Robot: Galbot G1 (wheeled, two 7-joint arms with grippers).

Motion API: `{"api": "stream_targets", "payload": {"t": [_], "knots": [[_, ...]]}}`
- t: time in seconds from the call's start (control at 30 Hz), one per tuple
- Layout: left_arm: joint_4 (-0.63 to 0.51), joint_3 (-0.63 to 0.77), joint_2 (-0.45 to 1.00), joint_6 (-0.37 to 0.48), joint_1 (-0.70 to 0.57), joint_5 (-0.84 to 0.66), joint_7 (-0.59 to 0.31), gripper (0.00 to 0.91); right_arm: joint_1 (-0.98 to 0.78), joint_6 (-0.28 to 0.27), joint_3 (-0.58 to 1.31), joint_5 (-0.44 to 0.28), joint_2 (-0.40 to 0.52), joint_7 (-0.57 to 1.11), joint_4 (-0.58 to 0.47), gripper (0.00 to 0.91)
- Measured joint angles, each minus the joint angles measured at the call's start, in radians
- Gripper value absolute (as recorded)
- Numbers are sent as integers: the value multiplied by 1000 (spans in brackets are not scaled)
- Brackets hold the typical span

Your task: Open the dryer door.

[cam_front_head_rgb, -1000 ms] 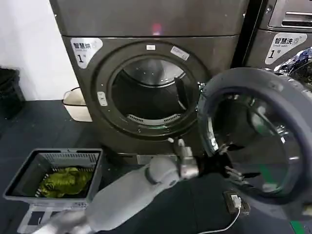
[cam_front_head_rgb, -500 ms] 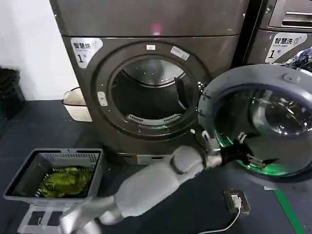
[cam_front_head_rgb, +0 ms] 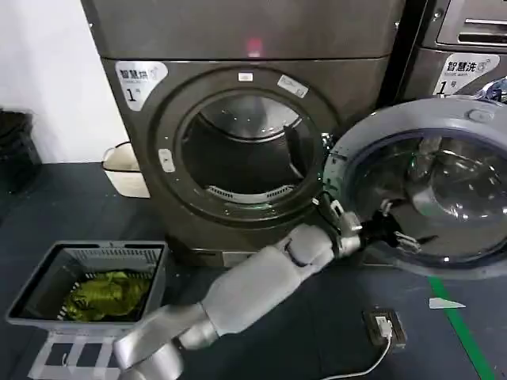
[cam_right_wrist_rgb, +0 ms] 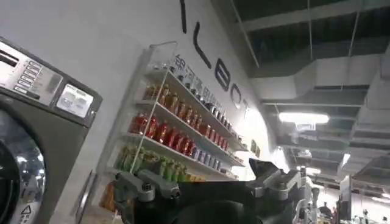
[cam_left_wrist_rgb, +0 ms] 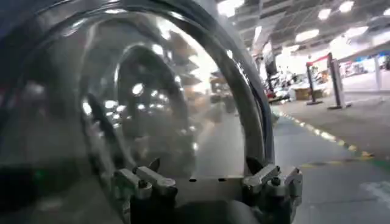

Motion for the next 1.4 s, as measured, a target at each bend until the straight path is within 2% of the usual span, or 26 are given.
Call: {"api": "stream_targets", "payload": {"t": [0.33,0.53,0.9,1.07,1.2,1.4], "knots": [[6,2,0,-20,-2,0,1,907,-5,6,5,0,-5,0,0,907],[-31,9,0,-40,3,-42,16,907,-10,8,13,1,-9,0,2,907],[-138,54,0,-242,16,-140,25,907,-5,11,17,3,-22,0,4,907],[-216,85,99,-289,29,-201,8,907,-1,11,26,-1,-32,2,6,907],[-322,116,208,-207,46,-237,-7,907,1,7,36,-37,-39,13,21,907],[-497,161,416,-189,51,-235,-11,907,-1,2,71,-74,-46,25,51,907]]}}
